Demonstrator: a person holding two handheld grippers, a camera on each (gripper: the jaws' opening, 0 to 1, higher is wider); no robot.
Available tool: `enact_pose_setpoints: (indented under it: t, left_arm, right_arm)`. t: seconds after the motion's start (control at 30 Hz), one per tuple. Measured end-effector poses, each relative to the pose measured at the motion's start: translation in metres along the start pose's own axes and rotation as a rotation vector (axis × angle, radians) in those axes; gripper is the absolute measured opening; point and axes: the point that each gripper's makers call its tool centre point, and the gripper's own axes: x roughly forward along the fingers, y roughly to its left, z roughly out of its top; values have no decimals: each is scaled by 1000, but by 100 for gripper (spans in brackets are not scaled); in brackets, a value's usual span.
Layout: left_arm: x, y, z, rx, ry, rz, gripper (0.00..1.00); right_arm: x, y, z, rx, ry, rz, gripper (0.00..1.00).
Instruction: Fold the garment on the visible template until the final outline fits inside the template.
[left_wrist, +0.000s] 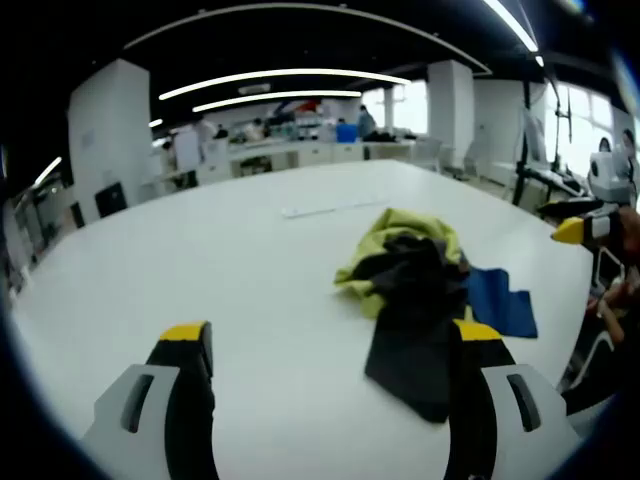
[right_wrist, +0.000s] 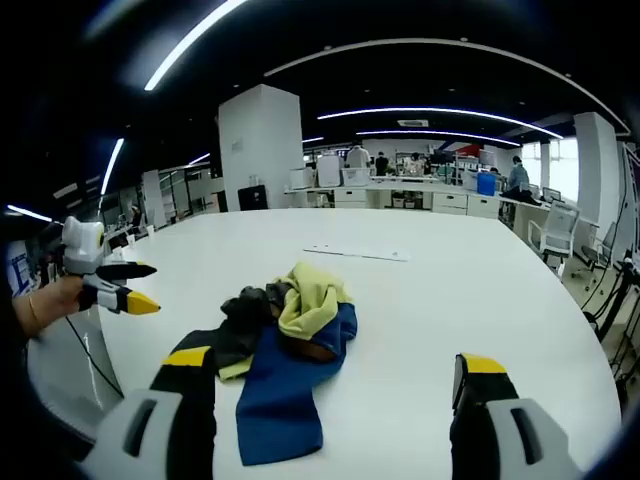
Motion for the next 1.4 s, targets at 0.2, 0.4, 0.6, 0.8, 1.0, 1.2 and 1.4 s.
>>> enact_pose_setpoints:
  t: [0.2,0.4,0.6,0.8,1.0,1.2,1.4]
  left_arm:
    - [0,1,0,0,2,1,94]
    - [0,0,-1,1,7,0,93]
    - [0,0,0,7,8,0,93]
    - [0,0,-2,9,14,2,93]
    - [0,0,0,10,6,0,92]
    - [-1,0,1,11,4,0,92]
    - [-2,1,1,11,5,4,92]
  right_arm:
    - [-1,-1,0,4,2,-3,100]
    - [-2,-2,1,-4,0,-10,100]
    - [-2,-3,0,-35,10,-19,100]
    - [-2,-2,0,-38,12,-19,100]
    - [-3,-3,-3,-88,35,-36,100]
    - [-3,-3,-3,-79,33,-34,100]
    - [-4,-5,0,-63,18,-41,100]
